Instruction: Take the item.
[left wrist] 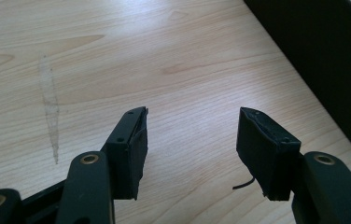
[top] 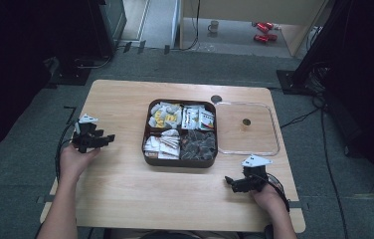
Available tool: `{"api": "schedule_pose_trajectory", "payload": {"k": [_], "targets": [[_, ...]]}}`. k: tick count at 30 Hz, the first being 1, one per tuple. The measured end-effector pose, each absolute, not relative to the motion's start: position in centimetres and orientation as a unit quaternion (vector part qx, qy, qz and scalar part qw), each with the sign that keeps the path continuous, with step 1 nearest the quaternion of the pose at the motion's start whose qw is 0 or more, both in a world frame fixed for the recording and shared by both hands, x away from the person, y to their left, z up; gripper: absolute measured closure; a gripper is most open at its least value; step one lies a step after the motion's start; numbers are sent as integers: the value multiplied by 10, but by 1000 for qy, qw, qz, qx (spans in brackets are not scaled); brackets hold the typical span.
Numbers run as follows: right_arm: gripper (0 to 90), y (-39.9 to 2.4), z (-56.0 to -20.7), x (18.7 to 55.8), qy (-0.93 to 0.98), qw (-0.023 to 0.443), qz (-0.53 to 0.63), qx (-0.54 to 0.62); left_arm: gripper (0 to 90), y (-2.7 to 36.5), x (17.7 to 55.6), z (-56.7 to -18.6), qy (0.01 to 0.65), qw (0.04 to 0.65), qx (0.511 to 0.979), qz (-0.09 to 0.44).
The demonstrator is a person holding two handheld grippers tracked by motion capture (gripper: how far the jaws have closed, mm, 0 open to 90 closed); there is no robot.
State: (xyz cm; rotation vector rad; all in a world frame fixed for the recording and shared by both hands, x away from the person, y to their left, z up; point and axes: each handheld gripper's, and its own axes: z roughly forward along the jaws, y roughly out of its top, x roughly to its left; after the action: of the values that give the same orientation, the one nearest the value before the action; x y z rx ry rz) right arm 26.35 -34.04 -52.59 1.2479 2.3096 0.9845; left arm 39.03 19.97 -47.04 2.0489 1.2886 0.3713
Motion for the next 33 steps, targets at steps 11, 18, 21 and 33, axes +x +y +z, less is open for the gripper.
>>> {"api": "schedule_pose_trajectory", "payload": {"k": [11,18,21,33], "targets": [[0,-340,-526,264,812,168,346,439,472,187,391,-458,477,359,792,128],[0,-340,-526,264,812,169,346,440,491,179,390,-452,463,364,799,123],[0,-340,-526,264,812,169,346,439,504,175,390,-449,455,366,802,122],[0,-340,-526,264,812,169,346,439,548,157,390,-439,429,375,812,126]]}}
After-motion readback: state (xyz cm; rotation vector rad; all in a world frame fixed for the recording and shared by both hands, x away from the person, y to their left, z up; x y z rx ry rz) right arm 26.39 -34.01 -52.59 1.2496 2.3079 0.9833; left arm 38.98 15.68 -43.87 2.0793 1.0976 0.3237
